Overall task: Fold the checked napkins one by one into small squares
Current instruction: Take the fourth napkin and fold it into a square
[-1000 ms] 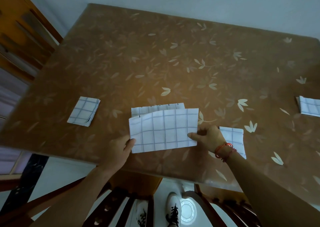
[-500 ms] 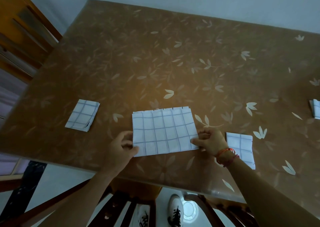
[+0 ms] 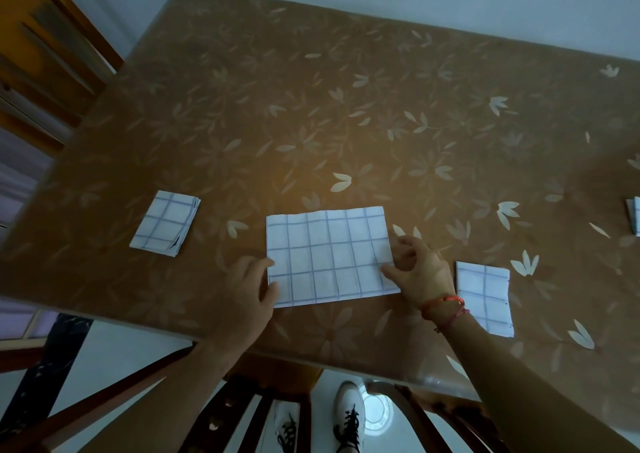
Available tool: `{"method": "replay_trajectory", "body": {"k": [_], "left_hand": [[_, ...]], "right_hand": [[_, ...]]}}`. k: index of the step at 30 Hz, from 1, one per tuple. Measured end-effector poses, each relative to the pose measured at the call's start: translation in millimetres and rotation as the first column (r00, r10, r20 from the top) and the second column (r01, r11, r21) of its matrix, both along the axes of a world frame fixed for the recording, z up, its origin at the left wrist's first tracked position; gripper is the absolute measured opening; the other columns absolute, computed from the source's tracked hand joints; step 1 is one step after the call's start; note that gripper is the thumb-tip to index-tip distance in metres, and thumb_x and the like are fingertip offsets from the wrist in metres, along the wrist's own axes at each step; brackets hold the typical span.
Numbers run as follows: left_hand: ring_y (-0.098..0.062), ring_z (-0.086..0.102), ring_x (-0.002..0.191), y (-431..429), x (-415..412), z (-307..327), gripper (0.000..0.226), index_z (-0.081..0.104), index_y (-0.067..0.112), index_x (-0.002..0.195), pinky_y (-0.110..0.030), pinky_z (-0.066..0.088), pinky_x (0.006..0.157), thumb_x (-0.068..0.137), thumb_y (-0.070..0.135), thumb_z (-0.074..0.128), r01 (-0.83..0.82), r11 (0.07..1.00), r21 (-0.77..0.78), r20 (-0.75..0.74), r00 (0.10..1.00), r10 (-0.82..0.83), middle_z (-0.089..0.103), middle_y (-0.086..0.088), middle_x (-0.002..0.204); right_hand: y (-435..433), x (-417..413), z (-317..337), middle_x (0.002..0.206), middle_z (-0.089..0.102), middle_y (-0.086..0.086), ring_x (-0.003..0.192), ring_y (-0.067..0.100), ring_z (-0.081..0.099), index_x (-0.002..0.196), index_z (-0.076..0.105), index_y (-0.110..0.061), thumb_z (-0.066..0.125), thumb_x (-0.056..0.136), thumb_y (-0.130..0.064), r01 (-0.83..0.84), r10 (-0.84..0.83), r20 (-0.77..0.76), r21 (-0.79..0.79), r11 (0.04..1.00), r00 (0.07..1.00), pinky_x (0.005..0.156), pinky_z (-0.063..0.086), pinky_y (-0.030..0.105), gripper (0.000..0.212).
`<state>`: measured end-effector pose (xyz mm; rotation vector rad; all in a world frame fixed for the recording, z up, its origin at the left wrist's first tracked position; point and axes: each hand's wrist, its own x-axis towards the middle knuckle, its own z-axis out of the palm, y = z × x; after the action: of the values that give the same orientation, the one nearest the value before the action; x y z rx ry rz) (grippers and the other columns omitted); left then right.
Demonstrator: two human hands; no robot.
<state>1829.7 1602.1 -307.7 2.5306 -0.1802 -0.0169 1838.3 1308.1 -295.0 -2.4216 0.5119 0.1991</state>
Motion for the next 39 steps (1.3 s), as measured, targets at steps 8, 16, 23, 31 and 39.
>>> {"method": "replay_trajectory", "body": {"k": [8, 16, 23, 31, 39], "left_hand": [[-0.029, 0.041, 0.135, -43, -51, -16, 0.050, 0.050, 0.008, 0.136, -0.040, 0.038, 0.109, 0.090, 0.027, 0.058, 0.394, 0.876, 0.276, 0.033, 0.907, -0.419, 0.047, -0.013, 0.143], [-0.027, 0.018, 0.146, -43, -64, -28, 0.075, 0.024, 0.003, 0.150, -0.046, 0.030, 0.114, 0.091, 0.035, 0.057, 0.457, 0.806, 0.377, -0.097, 0.885, -0.456, 0.023, -0.016, 0.156], [-0.027, 0.027, 0.143, -35, -68, -26, 0.063, 0.030, 0.001, 0.147, -0.046, 0.030, 0.114, 0.095, 0.037, 0.029, 0.396, 0.828, 0.396, -0.072, 0.913, -0.402, 0.028, -0.016, 0.154], [-0.027, 0.029, 0.142, -14, -76, -31, 0.060, 0.031, 0.000, 0.145, -0.048, 0.037, 0.109, 0.099, 0.036, 0.020, 0.351, 0.844, 0.406, -0.119, 0.936, -0.332, 0.032, -0.017, 0.153], [-0.023, 0.017, 0.147, -6, -83, -38, 0.062, 0.024, 0.003, 0.149, -0.041, 0.017, 0.115, 0.097, 0.035, 0.025, 0.294, 0.855, 0.427, -0.138, 0.956, -0.260, 0.020, -0.013, 0.158]], "right_hand": [[60, -47, -10, 0.141, 0.046, 0.021, 0.129, 0.035, 0.048, 0.132, 0.045, -0.009, 0.043, 0.088, -0.048, -0.554, 0.634, 0.135, -0.373, 0.745, 0.761, 0.096, 0.050, 0.048, 0.058], [79, -68, -18, 0.151, 0.030, 0.022, 0.141, 0.034, 0.028, 0.143, 0.036, 0.000, 0.004, 0.095, -0.063, -0.749, 0.767, -0.122, -0.360, 0.557, 0.629, 0.106, 0.040, 0.051, 0.086], [94, -76, -22, 0.154, 0.023, 0.019, 0.144, 0.032, 0.020, 0.148, 0.022, -0.002, 0.009, 0.100, -0.051, -0.781, 0.808, -0.104, -0.355, 0.515, 0.580, 0.110, 0.035, 0.050, 0.070], [93, -80, -27, 0.154, 0.024, 0.022, 0.144, 0.034, 0.021, 0.144, 0.033, 0.003, 0.020, 0.097, -0.049, -0.771, 0.795, -0.153, -0.404, 0.492, 0.587, 0.111, 0.032, 0.052, 0.071], [60, -88, -24, 0.155, 0.025, 0.017, 0.143, 0.030, 0.025, 0.144, 0.034, -0.001, 0.024, 0.098, -0.048, -0.690, 0.680, -0.212, -0.441, 0.574, 0.702, 0.112, 0.030, 0.051, 0.067]]}}
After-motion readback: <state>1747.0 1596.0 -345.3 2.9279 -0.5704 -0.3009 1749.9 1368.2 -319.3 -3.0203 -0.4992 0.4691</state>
